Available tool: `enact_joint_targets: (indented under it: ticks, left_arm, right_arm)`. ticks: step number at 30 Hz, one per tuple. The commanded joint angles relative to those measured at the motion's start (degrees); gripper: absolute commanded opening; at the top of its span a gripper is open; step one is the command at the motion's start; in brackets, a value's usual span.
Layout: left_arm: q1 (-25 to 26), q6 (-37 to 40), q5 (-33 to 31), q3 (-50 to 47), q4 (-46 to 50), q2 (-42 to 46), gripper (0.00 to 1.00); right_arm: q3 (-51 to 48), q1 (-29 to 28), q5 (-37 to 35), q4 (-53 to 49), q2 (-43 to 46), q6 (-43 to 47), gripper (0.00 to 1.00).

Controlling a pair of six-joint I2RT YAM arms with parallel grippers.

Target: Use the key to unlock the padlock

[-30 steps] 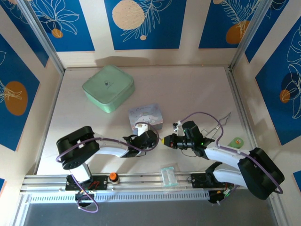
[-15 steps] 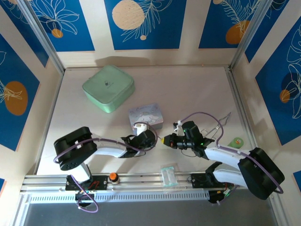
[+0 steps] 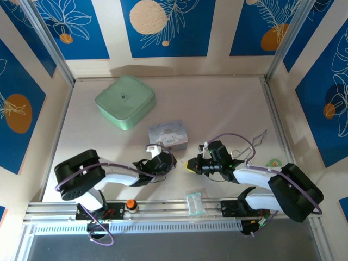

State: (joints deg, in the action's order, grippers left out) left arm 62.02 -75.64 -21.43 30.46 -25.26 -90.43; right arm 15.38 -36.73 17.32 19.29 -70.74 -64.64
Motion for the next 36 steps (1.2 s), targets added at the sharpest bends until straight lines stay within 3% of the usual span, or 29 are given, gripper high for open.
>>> enact_joint_targets:
  ticks: [1, 9, 36]
  left_arm:
    - [-0.56, -6.37, -0.97, -1.82, -3.87, 1.77, 0.00]
    - [-0.67, -9.88, -0.95, -2.89, -7.64, 1.93, 0.00]
    - [-0.63, -13.57, 0.59, -3.15, -12.66, 1.68, 0.00]
  right_arm:
    - [1.24, -0.45, 3.85, 2.05, -2.57, -3.01, 0.00]
    - [0.20, -0.18, 7.63, 14.52, -10.76, -7.82, 0.00]
    - [-0.92, 2.80, 9.84, 31.64, -18.79, -16.01, 0.00]
